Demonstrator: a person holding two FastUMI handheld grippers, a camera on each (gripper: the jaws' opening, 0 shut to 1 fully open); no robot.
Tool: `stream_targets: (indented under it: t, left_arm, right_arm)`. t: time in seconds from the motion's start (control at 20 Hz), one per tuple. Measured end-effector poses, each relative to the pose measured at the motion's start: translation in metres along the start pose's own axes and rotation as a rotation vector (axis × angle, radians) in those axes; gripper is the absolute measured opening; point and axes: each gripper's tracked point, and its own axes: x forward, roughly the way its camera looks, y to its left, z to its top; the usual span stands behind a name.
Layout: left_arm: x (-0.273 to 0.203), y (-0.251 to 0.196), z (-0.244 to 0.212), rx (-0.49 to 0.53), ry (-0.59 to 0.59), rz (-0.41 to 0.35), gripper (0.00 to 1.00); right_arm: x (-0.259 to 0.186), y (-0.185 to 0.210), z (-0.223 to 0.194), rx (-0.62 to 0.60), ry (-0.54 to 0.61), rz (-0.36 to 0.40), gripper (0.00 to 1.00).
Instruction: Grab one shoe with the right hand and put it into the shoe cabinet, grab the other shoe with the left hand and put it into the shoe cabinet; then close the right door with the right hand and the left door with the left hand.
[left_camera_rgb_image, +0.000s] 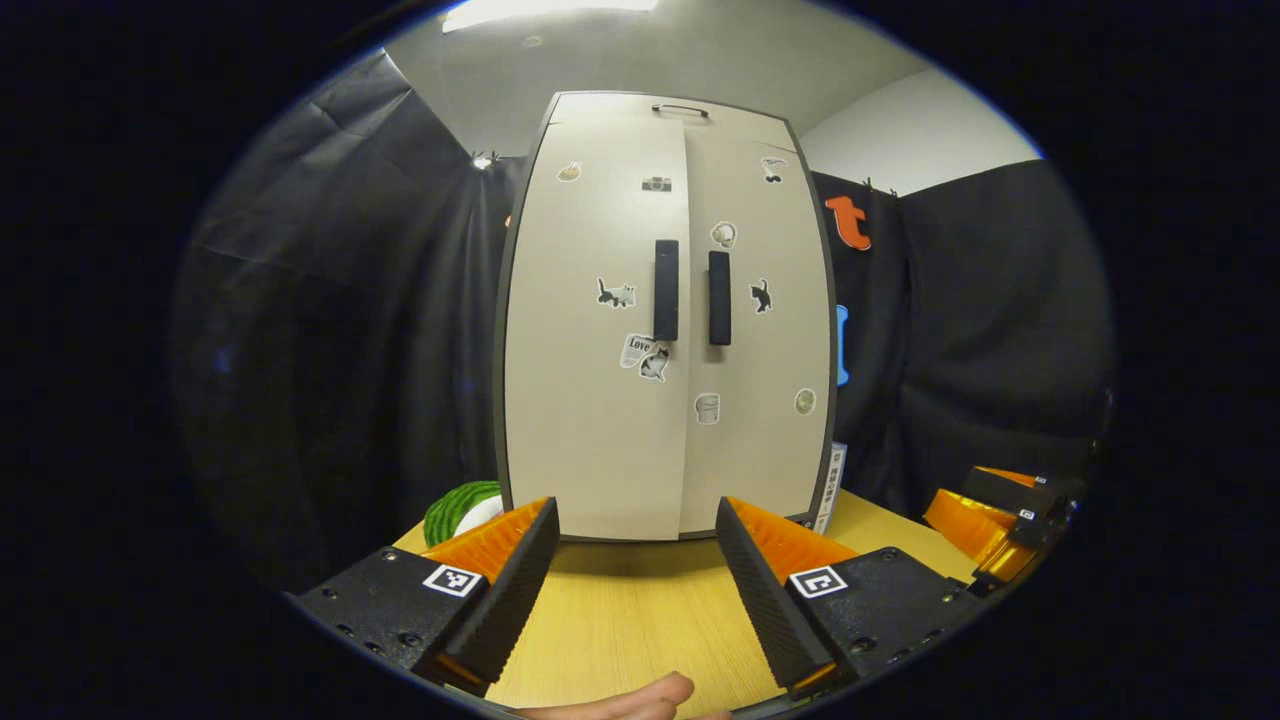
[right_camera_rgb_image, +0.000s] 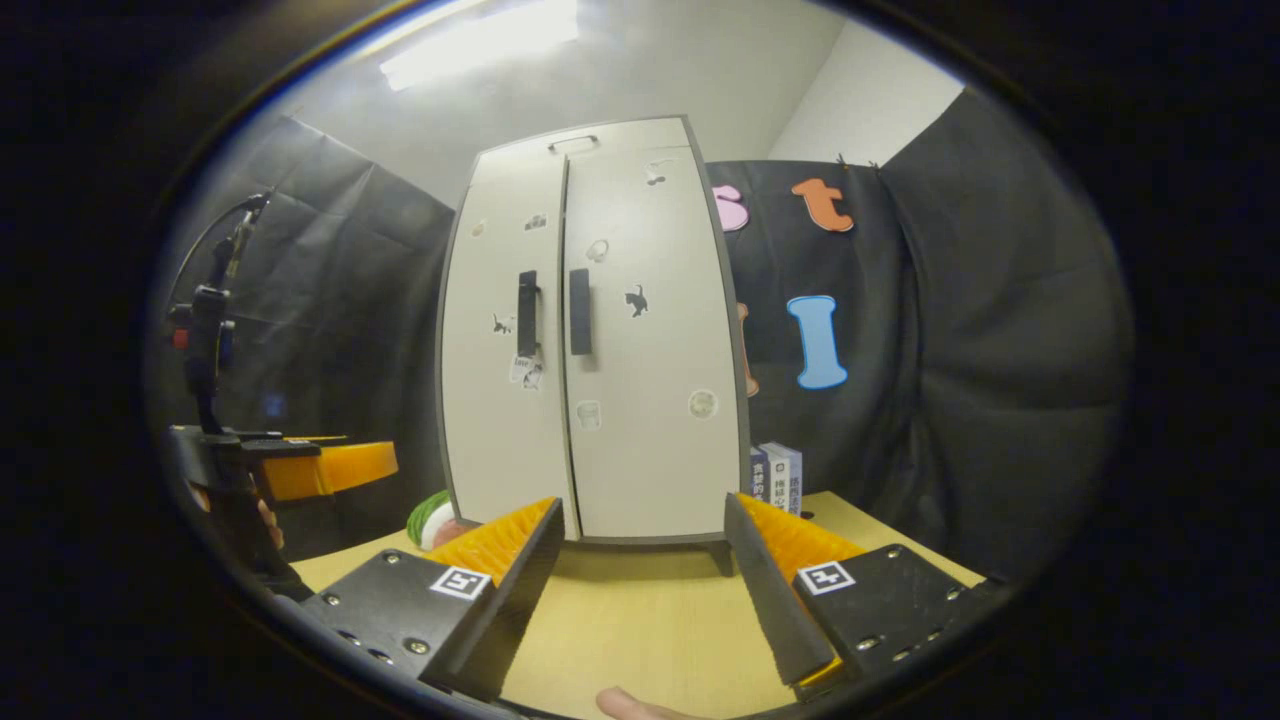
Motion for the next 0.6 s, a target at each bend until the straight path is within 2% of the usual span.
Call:
stream_targets:
  t: [0.25, 0.4, 0.6]
  left_arm:
    - [-0.003, 0.005, 0.004, 0.015, -0.018, 0.011, 0.95]
    - [-0.005, 0.018, 0.003, 0.013, -0.008, 0.044, 0.96]
    - [-0.012, 0.035, 0.012, 0.034, -0.040, 0.088, 0.96]
  right_arm:
    - [-0.003, -0.001, 0.004, 0.003, -0.010, -0.007, 0.96]
    - [-0.005, 0.004, 0.006, 0.018, -0.018, 0.017, 0.94]
    - [-0.004, 0.000, 0.015, 0.049, -0.049, 0.013, 0.96]
